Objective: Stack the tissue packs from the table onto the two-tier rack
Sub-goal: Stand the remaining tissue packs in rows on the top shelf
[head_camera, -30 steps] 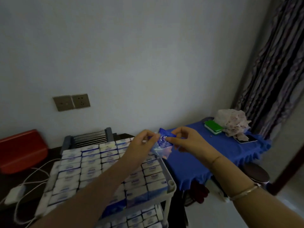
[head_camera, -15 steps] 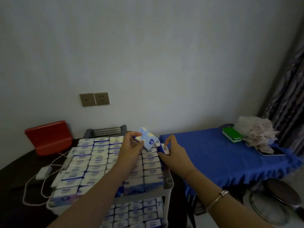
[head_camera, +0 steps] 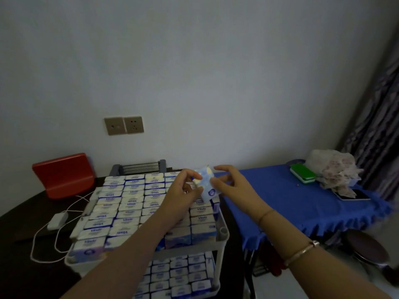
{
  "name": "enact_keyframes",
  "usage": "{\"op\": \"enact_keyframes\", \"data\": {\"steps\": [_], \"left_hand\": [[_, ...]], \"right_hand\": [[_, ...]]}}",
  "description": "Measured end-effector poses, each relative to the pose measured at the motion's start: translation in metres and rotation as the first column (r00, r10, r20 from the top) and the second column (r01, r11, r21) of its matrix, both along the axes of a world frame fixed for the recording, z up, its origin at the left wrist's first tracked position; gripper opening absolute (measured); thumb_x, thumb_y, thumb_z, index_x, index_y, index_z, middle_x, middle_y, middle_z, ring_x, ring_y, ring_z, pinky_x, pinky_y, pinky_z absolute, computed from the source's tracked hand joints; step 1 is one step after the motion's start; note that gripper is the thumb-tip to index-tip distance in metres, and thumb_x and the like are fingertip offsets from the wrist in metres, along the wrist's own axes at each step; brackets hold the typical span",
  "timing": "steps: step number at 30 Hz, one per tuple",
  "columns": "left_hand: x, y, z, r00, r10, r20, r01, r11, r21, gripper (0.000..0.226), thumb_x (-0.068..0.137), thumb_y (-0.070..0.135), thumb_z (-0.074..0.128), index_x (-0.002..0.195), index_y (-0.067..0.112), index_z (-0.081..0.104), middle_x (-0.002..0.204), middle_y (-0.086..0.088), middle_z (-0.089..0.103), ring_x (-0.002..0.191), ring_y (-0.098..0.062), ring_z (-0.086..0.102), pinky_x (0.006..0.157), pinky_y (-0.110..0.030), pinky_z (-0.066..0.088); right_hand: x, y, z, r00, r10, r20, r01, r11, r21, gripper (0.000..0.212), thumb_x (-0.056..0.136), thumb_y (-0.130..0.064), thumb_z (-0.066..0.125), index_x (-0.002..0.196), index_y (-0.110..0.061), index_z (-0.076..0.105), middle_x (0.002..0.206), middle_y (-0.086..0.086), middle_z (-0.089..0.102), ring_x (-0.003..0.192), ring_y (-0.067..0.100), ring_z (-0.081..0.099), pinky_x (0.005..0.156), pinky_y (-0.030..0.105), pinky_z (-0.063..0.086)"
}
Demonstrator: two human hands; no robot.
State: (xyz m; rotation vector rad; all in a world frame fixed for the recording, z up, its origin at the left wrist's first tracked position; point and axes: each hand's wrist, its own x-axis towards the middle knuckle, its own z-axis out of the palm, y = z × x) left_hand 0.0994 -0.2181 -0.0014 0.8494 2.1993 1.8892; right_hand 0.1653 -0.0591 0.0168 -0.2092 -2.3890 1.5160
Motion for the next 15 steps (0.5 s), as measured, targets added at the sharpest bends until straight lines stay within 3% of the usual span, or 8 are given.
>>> {"op": "enact_keyframes", "data": {"steps": [2, 5, 8, 10, 12, 15], "left_hand": [[0.003, 0.002, 0.001, 0.997, -0.075, 0.011, 0.075, 0.996, 0.038, 0.034, 0.09, 0.003, 0.06, 0.114, 0.023, 0.048, 0.101, -0.012, 0.063, 0.08, -0.025, 0.066, 0.07, -0.039, 0.058], [0.006, 0.005, -0.003, 0.989, -0.141, 0.036, 0.141, 0.99, 0.011, 0.052, 0.096, 0.01, 0.053, 0.136, 0.036, 0.032, 0.113, 0.003, 0.059, 0.093, -0.011, 0.064, 0.078, -0.033, 0.058], [-0.002, 0.007, -0.014, 0.973, -0.088, -0.215, 0.035, 0.97, -0.239, 0.033, 0.096, 0.018, 0.044, 0.124, 0.034, 0.05, 0.119, 0.005, 0.06, 0.11, -0.015, 0.056, 0.091, -0.044, 0.051], [-0.006, 0.006, -0.018, 0.909, -0.114, -0.402, -0.048, 0.927, -0.372, 0.033, 0.088, 0.015, 0.043, 0.108, 0.026, 0.067, 0.117, 0.004, 0.065, 0.111, -0.018, 0.055, 0.098, -0.039, 0.044], [-0.006, 0.007, -0.021, 0.856, -0.133, -0.499, -0.11, 0.897, -0.428, 0.035, 0.084, 0.008, 0.046, 0.104, 0.02, 0.071, 0.115, 0.004, 0.067, 0.111, -0.018, 0.055, 0.1, -0.034, 0.041], [-0.005, 0.009, -0.023, 0.829, -0.099, -0.551, -0.181, 0.884, -0.431, 0.038, 0.083, 0.016, 0.043, 0.11, 0.017, 0.07, 0.116, 0.001, 0.068, 0.11, -0.018, 0.057, 0.101, -0.035, 0.04]], "right_hand": [[0.006, 0.001, 0.001, 1.0, 0.028, 0.003, -0.028, 0.998, 0.05, 0.04, 0.092, -0.016, 0.059, 0.129, -0.024, 0.047, 0.087, 0.006, 0.063, 0.073, 0.005, 0.06, 0.068, 0.02, 0.049], [0.022, 0.008, 0.004, 0.999, 0.032, 0.025, -0.032, 0.999, -0.021, 0.046, 0.091, -0.007, 0.056, 0.131, -0.028, 0.044, 0.076, 0.004, 0.055, 0.052, 0.004, 0.057, 0.056, 0.019, 0.046], [0.04, 0.015, 0.005, 0.998, -0.011, 0.067, 0.008, 0.999, 0.042, 0.035, 0.089, -0.006, 0.058, 0.119, -0.021, 0.048, 0.078, 0.003, 0.055, 0.049, 0.016, 0.061, 0.053, 0.026, 0.051], [0.051, 0.014, 0.003, 0.995, -0.034, 0.088, 0.02, 0.988, 0.156, 0.03, 0.087, -0.007, 0.062, 0.111, -0.016, 0.047, 0.078, 0.0, 0.059, 0.049, 0.015, 0.063, 0.053, 0.028, 0.054], [0.056, 0.008, -0.002, 0.994, -0.037, 0.1, 0.015, 0.978, 0.21, 0.03, 0.085, -0.009, 0.065, 0.107, -0.013, 0.045, 0.079, 0.0, 0.063, 0.049, 0.009, 0.063, 0.05, 0.023, 0.053], [0.052, -0.004, -0.018, 0.994, -0.096, 0.059, 0.072, 0.945, 0.318, 0.036, 0.081, -0.016, 0.072, 0.103, -0.014, 0.044, 0.088, 0.003, 0.063, 0.06, 0.006, 0.06, 0.05, 0.017, 0.049]]}}
